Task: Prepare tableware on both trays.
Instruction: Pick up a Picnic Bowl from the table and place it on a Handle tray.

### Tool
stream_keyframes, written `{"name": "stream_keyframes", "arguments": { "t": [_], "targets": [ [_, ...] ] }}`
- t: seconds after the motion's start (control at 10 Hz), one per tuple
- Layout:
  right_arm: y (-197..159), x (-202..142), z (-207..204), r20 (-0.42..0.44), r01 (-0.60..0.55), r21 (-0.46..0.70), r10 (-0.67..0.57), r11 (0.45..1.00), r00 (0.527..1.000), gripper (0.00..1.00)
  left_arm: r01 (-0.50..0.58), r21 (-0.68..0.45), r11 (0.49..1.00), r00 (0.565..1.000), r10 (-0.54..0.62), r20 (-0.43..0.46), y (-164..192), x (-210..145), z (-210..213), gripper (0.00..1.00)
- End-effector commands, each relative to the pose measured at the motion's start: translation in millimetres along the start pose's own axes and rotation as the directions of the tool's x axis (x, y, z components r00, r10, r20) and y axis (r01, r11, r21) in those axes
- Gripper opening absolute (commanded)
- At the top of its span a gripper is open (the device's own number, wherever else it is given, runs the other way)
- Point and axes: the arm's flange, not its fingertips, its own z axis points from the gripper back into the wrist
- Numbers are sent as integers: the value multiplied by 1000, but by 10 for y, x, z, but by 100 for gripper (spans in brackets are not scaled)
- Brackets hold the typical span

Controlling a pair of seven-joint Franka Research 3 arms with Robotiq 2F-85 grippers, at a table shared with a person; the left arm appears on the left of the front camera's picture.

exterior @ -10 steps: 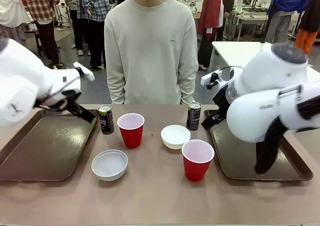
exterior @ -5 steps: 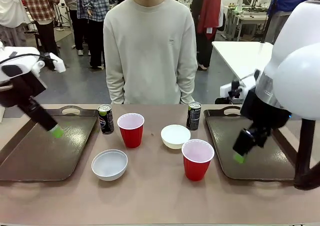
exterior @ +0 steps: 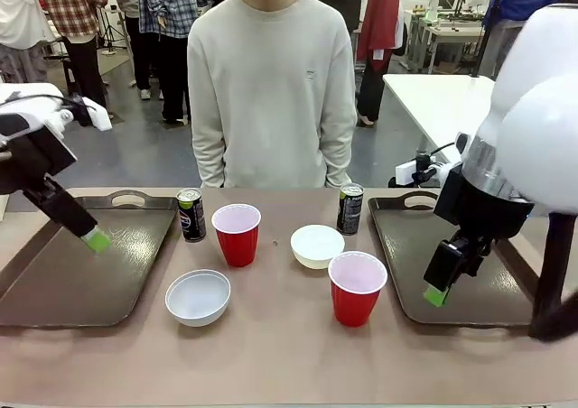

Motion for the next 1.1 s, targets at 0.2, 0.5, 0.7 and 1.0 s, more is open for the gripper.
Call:
{"name": "stream_keyframes", "arguments": {
  "t": [0.2, 0.5, 0.7, 1.0],
  "targets": [
    [-1000, -216, -171, 75, -29, 659, -27, 752, 997, 100, 23, -526, 850, 938, 163, 305, 730, -436, -47, 100],
    [-1732, -963, -283, 157, 8, 873, -297, 488, 942, 100, 0, -760, 650, 918, 302, 258, 1228, -861, -215, 100],
    [-1851, -1558, -109, 287, -43, 888, -479, 457, 829, 100, -69, -790, 609, 910, 363, 201, 1510, -1170, -222, 100],
    [-1911, -2095, -25, 306, 8, 888, -604, 459, 736, 100, -172, -801, 573, 861, 482, 160, 1718, -1680, -142, 100]
  ]
}}
